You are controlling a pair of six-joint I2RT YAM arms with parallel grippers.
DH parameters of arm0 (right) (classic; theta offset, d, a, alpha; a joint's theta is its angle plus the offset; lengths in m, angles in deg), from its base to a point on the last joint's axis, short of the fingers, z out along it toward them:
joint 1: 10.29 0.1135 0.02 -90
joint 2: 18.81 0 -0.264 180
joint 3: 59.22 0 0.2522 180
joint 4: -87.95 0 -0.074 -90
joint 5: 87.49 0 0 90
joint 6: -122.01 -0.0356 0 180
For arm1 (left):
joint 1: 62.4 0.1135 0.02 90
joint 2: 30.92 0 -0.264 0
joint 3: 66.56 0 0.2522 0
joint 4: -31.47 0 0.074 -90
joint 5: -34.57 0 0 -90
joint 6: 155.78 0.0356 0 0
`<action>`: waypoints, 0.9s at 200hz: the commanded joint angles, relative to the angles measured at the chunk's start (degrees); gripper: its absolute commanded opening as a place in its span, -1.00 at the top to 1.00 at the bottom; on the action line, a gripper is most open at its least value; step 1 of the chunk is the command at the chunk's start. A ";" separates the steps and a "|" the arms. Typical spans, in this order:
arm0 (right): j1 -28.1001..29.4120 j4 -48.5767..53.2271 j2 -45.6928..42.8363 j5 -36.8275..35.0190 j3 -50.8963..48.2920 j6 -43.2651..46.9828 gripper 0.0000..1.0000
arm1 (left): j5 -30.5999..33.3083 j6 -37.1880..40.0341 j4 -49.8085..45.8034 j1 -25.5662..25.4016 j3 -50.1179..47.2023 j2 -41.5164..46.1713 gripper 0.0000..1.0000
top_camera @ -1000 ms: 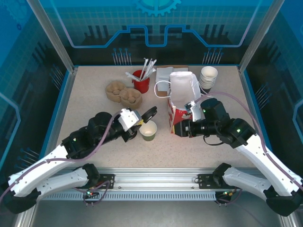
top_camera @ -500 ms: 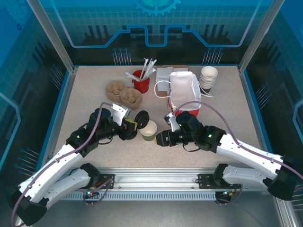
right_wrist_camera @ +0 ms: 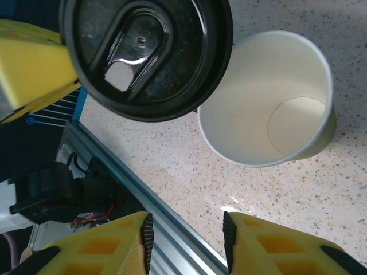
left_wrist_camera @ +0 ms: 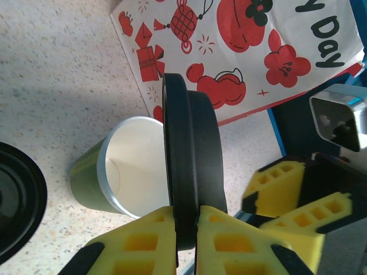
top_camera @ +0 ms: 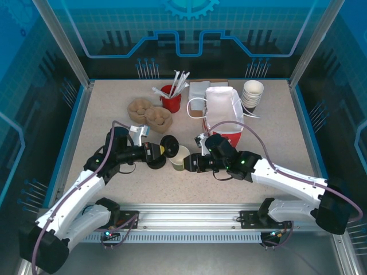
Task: Pack the takeout coffee
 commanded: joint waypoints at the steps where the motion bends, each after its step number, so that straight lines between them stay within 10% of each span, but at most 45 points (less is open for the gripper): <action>1: 0.07 -2.68 0.95 -1.96 -0.69 -1.58 0.18 | -5.31 -4.10 4.04 1.34 -1.44 -0.95 0.73; 180: -2.50 -1.82 5.10 -5.29 -0.41 -3.07 -0.11 | -12.23 -11.72 16.04 2.52 -8.04 -9.95 0.67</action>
